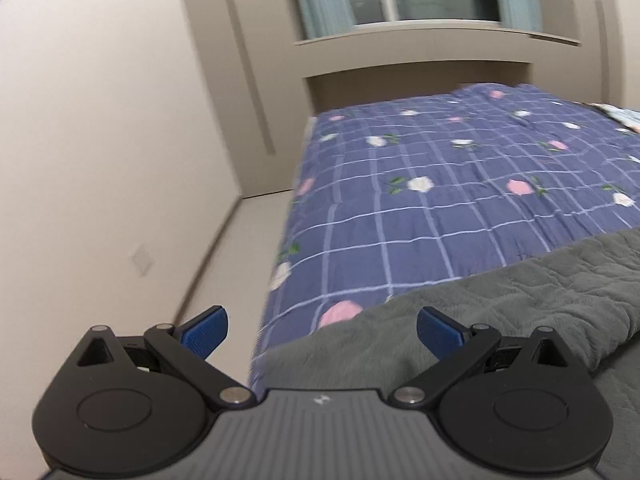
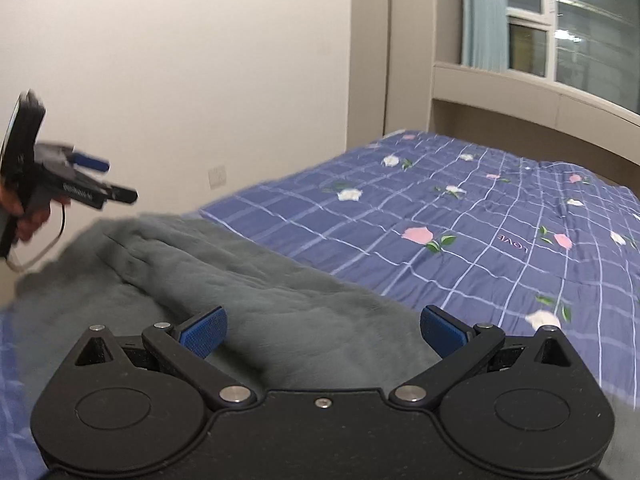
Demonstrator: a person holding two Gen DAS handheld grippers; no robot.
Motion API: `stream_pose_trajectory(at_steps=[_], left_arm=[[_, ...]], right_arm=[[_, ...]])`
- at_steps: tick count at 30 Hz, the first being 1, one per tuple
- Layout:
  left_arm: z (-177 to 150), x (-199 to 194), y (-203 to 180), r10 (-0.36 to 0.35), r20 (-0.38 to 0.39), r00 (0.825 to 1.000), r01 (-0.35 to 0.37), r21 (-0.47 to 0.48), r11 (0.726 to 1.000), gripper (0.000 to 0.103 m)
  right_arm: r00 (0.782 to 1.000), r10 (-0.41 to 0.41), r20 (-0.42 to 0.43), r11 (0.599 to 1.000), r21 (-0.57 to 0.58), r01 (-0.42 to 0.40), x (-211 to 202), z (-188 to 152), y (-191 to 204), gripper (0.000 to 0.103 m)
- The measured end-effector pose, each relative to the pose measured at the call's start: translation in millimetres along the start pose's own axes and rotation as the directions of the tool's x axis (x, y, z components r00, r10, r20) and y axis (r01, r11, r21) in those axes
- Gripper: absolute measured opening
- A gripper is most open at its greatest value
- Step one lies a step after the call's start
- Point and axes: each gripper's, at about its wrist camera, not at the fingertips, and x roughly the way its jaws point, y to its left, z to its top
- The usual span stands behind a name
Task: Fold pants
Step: 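Move both tools to the waistband and close both grippers on its edge, then lift the waistband with both grippers and fold it over toward the hems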
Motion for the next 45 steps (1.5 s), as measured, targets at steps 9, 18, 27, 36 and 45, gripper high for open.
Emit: stream_pose_trajectory(at_steps=[9, 18, 27, 36, 45], left_arm=[[26, 65, 16, -0.197, 0.004, 0.980, 0.196, 0.064, 0.978, 0.103], [40, 119, -5, -0.483, -0.211, 0.850, 0.508, 0.088, 0.857, 0.103], [45, 157, -21, -0.592, -0.376, 0.713, 0.632, -0.023, 0.775, 0.102], [48, 154, -44, -0.545, -0.455, 0.704, 0.613, 0.003, 0.790, 0.032], [60, 99, -55, -0.402, -0.297, 0.866, 0.456, 0.142, 0.879, 0.010]], right_arm=[[0.988, 0.047, -0.148, 0.999, -0.003, -0.048, 75, 19, -61, 0.103], [0.951, 0.124, -0.284, 0.991, -0.015, -0.133, 130, 19, -77, 0.091], [0.933, 0.113, -0.343, 0.990, -0.041, -0.135, 122, 14, -97, 0.091], [0.904, 0.159, -0.397, 0.987, 0.039, -0.156, 121, 3, -112, 0.048], [0.947, -0.013, -0.322, 0.989, -0.142, -0.035, 97, 28, -79, 0.007]])
